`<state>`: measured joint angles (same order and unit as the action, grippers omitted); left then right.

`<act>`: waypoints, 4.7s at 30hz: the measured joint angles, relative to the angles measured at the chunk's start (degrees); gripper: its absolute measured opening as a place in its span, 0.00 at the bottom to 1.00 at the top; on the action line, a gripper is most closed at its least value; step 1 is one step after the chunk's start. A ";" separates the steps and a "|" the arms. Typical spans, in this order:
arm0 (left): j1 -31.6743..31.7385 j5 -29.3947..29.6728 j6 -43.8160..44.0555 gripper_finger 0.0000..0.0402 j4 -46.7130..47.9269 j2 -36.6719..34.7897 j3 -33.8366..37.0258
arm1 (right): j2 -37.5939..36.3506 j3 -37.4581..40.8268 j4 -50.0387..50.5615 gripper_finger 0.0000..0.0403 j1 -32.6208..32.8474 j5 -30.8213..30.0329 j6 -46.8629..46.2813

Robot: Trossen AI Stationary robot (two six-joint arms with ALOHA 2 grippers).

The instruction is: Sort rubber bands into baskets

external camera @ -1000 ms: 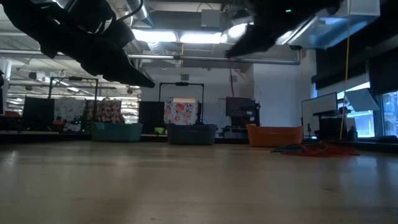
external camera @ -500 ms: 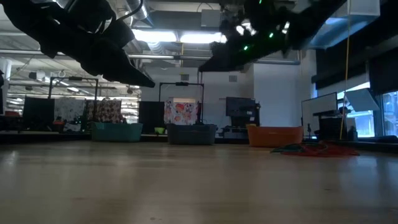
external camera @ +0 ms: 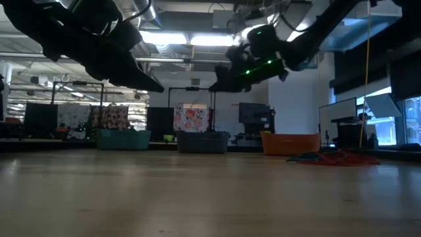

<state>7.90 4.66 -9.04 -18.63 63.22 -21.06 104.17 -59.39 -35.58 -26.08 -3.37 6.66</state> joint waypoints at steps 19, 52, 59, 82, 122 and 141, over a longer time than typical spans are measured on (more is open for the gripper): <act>0.02 0.01 0.24 0.34 1.75 0.00 0.00 | -8.45 -16.42 68.45 0.51 5.67 -1.56 -0.80; 0.00 -0.01 0.55 0.34 1.44 0.00 0.02 | -10.61 14.57 55.32 0.38 19.73 -2.75 -10.91; 0.02 -0.01 0.55 0.34 1.45 0.00 0.02 | -8.69 14.63 52.47 0.05 18.63 0.47 -7.74; -1.38 -4.67 2.57 0.34 -6.79 4.19 0.02 | -8.28 4.04 24.01 0.02 21.67 -1.85 2.54; -4.17 -9.54 4.12 0.03 -30.81 26.60 -9.62 | -8.41 0.12 14.56 0.04 26.81 4.89 2.32; -3.62 5.42 -1.98 0.01 -2.72 6.11 -9.27 | -17.18 -1.54 41.13 0.58 27.57 5.23 -6.76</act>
<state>4.28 10.08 -11.02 -21.36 69.33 -30.33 86.99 -60.93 5.55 1.49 1.87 -0.09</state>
